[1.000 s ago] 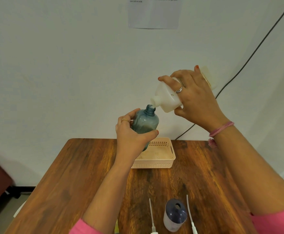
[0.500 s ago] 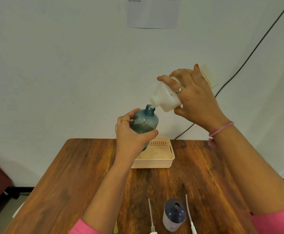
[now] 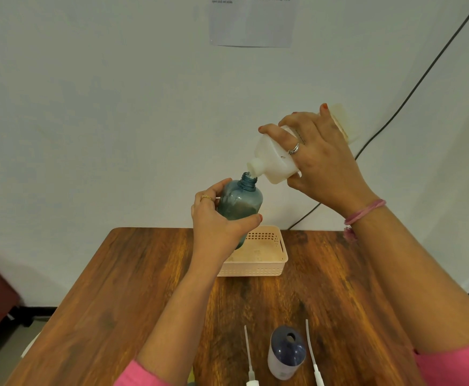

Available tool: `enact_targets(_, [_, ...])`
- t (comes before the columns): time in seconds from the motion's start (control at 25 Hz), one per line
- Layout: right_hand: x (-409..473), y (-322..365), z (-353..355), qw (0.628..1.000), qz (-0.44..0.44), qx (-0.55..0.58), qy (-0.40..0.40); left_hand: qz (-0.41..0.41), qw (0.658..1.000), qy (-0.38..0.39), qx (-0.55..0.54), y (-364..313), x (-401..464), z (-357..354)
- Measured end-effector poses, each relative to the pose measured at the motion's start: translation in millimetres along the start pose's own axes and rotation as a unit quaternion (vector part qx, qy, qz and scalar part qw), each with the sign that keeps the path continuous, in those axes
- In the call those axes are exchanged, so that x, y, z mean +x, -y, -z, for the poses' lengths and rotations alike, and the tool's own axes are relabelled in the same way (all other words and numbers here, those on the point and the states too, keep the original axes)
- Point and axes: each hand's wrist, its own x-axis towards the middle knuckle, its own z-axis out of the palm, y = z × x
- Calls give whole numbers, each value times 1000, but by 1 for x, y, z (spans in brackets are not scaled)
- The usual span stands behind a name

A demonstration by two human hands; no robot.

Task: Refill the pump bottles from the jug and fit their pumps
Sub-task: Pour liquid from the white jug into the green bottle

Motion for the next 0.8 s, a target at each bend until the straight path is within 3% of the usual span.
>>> enact_targets(0.8, [-9,-10,1,999,23,-29,-37,13,1000,1,-7,-2,-8,-11])
